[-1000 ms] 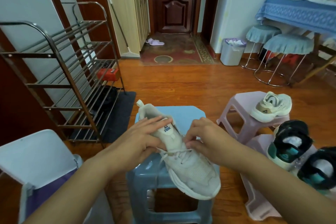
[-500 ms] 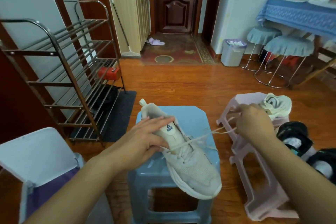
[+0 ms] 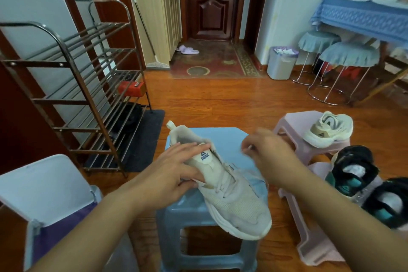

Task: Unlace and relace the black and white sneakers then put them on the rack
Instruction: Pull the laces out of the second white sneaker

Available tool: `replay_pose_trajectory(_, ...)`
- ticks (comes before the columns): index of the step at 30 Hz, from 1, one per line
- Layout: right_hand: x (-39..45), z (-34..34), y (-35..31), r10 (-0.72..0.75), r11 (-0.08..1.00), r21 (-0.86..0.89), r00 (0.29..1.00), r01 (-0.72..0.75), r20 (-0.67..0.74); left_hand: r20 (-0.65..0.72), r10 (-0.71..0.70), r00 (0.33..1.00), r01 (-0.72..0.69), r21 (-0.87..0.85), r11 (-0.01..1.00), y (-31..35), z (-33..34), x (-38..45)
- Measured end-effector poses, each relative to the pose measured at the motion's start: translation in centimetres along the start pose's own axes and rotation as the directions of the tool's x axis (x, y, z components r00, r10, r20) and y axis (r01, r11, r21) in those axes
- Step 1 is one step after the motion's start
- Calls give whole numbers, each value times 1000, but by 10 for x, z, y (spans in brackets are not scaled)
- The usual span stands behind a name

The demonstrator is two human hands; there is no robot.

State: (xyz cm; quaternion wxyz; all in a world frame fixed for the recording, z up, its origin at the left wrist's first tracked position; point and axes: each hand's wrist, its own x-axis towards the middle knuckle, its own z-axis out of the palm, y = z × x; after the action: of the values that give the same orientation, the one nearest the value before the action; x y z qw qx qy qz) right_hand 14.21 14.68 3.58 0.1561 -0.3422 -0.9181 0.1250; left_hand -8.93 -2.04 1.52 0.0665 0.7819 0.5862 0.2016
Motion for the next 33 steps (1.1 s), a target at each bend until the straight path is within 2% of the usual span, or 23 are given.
replay_pose_trajectory(2,5,-11,22,183,976,-84,968,-200,-171,19,-5,1000,4,38,999,1,1,0)
replay_pose_trajectory(4,-1,-15,15,245,966,-29,945,-258,-218,37,10,999,-14,97,995,4,3,5)
replay_pose_trajectory(5,-5,-15,1,253,967,49,953,-248,-168,40,18,999,-23,123,992,5,4,9)
replay_pose_trajectory(7,-16,-5,-35,265,950,147,961,-274,77,22,34,999,-37,159,987,9,5,14)
replay_pose_trajectory(8,-21,4,-50,269,949,114,946,-292,181,7,46,999,-47,162,986,11,6,16)
replay_pose_trajectory(9,-24,11,-60,280,953,53,933,-299,224,-11,59,998,-57,157,986,13,8,17)
replay_pose_trajectory(11,-21,19,-64,304,953,-53,934,-299,189,-51,85,995,-75,170,983,17,14,19)
replay_pose_trajectory(15,-14,20,-61,330,944,-52,927,-326,179,-58,43,997,-30,221,975,21,23,22)
replay_pose_trajectory(17,-11,13,-61,337,936,46,925,-350,175,-44,-18,999,28,243,970,20,24,21)
replay_pose_trajectory(19,-16,-3,-59,210,935,216,929,-282,305,-33,-66,997,72,263,962,19,26,22)
replay_pose_trajectory(20,-21,-13,-57,84,945,251,895,-212,439,-31,-80,996,85,269,959,19,27,23)
replay_pose_trajectory(21,-27,-23,-55,-20,956,250,818,-153,575,-33,-86,996,91,274,957,19,27,24)
replay_pose_trajectory(22,-33,-30,-52,-80,967,230,726,-110,683,-38,-80,996,88,279,956,20,27,25)
replay_pose_trajectory(23,-37,-34,-49,-81,972,206,672,-110,736,-45,-67,997,77,282,956,19,27,25)
replay_pose_trajectory(24,-37,-35,-45,-34,970,190,685,-153,727,-47,-55,997,66,278,958,19,26,25)
replay_pose_trajectory(26,-29,-29,-40,181,910,209,798,-357,574,-35,-47,998,54,259,964,18,25,24)
replay_pose_trajectory(28,-17,-18,-43,344,838,257,832,-481,435,-28,-34,999,40,261,964,17,26,24)
replay_pose_trajectory(33,-7,5,-52,307,909,161,878,-385,367,-15,-12,1000,15,271,963,17,24,24)
